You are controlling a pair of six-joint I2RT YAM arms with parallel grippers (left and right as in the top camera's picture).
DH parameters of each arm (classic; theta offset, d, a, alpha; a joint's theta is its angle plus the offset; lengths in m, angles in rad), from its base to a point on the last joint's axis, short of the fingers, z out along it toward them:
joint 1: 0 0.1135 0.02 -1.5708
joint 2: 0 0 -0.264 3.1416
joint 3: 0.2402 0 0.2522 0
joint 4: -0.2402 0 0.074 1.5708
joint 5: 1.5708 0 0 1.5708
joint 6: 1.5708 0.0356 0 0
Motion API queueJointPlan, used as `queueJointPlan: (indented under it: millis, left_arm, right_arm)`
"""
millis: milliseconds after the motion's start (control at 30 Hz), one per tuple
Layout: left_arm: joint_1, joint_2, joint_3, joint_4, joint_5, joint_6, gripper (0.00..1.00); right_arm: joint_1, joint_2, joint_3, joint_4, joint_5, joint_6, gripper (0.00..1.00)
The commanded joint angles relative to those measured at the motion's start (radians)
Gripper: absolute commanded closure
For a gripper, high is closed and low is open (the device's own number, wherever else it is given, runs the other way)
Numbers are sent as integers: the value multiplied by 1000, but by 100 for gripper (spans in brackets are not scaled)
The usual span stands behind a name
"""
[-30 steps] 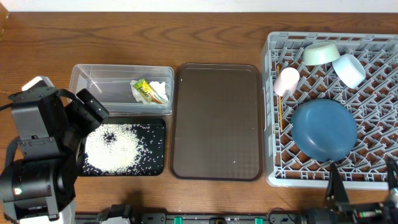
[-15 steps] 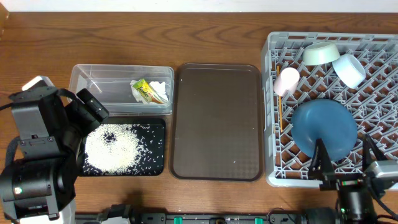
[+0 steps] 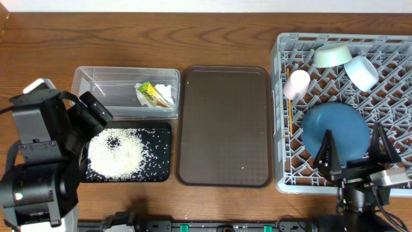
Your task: Sort waste into correct bins and load items into the dishwasher rack
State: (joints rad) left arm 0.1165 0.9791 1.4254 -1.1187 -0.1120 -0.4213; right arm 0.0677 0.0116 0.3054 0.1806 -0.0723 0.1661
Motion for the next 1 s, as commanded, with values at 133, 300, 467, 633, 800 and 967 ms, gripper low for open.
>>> queueJointPlan:
  millis: [133,300,467,633,800,967]
  left_arm:
    - [5,0,16,1,-13,10,6]
    - [5,0,16,1,-13,10,6]
    - [5,0,16,1,-13,10,6]
    - [5,0,16,1,-13,10,6]
    - [5,0,16,1,-13,10,6]
    - [5,0,16,1,-13,10,6]
  right_arm:
    - [12,-6,-148,234,-6,13,1]
    - [12,-6,-219,322,6,12,1]
    - [12,-6,-287,312,17,12,1]
    - [12,-7,-300,132,39,12,1]
    - [12,-7,-300,-20,100,13,1]
    - [12,-7,-300,-181,151,13,1]
